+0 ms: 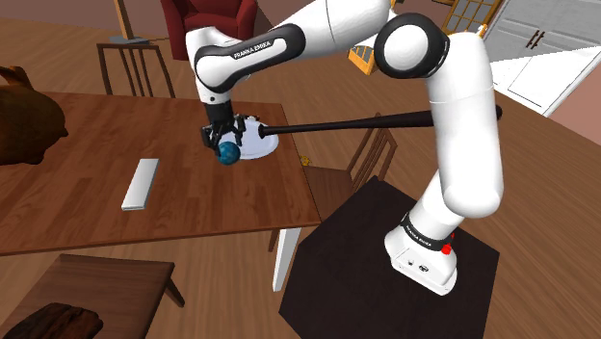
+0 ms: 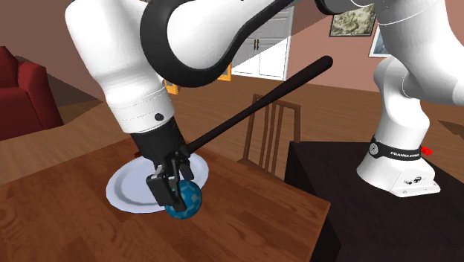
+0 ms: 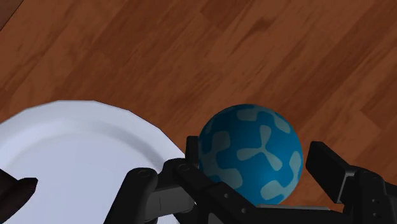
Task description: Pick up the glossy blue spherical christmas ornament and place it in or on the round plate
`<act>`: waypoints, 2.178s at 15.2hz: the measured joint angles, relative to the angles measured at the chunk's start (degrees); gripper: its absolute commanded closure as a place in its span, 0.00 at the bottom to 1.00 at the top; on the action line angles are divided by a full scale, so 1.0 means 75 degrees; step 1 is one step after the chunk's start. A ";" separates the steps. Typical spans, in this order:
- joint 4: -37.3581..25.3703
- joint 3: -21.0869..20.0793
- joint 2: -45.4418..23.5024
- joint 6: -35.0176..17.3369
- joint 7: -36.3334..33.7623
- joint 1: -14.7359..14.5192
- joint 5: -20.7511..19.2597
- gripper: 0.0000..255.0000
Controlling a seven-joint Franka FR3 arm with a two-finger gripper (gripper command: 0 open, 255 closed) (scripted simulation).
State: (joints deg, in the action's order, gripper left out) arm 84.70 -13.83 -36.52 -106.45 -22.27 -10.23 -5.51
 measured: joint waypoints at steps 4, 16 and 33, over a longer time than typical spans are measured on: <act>-0.0081 -0.0024 0.0219 0.0294 0.0027 0.0030 0.0043 1.00; -0.1385 0.0281 -0.0335 0.1048 0.0971 0.0627 -0.0088 0.00; 0.6445 -0.1649 0.2323 -0.9379 0.1581 0.2357 0.5445 0.00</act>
State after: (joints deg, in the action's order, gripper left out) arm 133.03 -26.20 -19.10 -176.79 -10.42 7.45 35.33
